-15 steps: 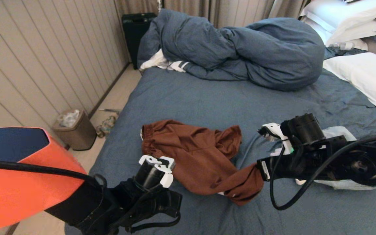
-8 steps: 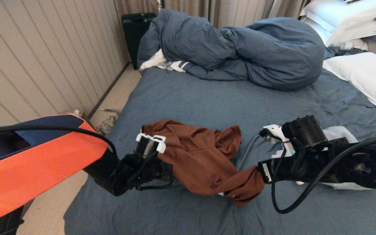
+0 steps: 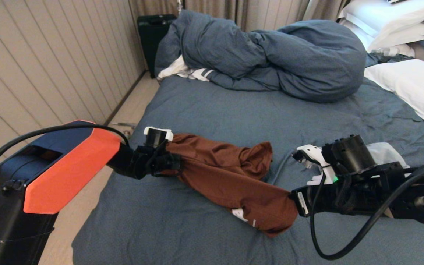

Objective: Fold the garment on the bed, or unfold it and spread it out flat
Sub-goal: Fold the brown shorts

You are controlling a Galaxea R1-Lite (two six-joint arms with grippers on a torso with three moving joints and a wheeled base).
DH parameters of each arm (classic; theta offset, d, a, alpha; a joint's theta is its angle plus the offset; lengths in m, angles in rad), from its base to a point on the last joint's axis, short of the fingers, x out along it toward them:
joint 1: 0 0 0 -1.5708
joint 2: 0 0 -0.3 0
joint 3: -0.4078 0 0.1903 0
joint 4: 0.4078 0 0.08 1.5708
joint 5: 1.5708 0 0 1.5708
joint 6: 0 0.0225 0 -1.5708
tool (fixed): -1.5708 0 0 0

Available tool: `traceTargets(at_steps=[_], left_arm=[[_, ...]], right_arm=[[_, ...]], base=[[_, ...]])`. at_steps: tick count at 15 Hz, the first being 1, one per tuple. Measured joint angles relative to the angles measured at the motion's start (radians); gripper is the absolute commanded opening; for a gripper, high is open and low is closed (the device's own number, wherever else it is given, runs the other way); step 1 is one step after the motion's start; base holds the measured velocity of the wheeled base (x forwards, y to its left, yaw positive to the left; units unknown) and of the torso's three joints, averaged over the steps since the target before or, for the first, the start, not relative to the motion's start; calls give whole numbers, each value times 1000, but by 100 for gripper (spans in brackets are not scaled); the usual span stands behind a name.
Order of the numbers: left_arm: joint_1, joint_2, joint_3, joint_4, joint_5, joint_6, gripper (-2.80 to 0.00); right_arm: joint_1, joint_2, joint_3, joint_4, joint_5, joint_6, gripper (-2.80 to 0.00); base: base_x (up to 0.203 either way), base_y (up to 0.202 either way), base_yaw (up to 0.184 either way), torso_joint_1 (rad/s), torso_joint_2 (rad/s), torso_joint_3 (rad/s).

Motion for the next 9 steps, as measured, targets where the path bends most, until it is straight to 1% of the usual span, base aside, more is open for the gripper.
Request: traceTargets(at_steps=[3,5,7,9], left_arm=[[4,37,-167,99,1,-40,-280],[-16,61,-294,175,3,-61,-280],[-64,89,-383,233,18,-66,-280],[-119,114,-413,260,29,-65,-280]], right_arm=[[8,-11,16,0,0,2,-280],[14,-16,26,0,0,2,-280],[15,-18,29,0,-1,5,-280],[16,-20,29,0,-1,21,-280]], base=[[0,0,0,0,0,0],[0,0,0,0,0,0],[0,0,0,0,0,0],[0,0,0,0,0,0]])
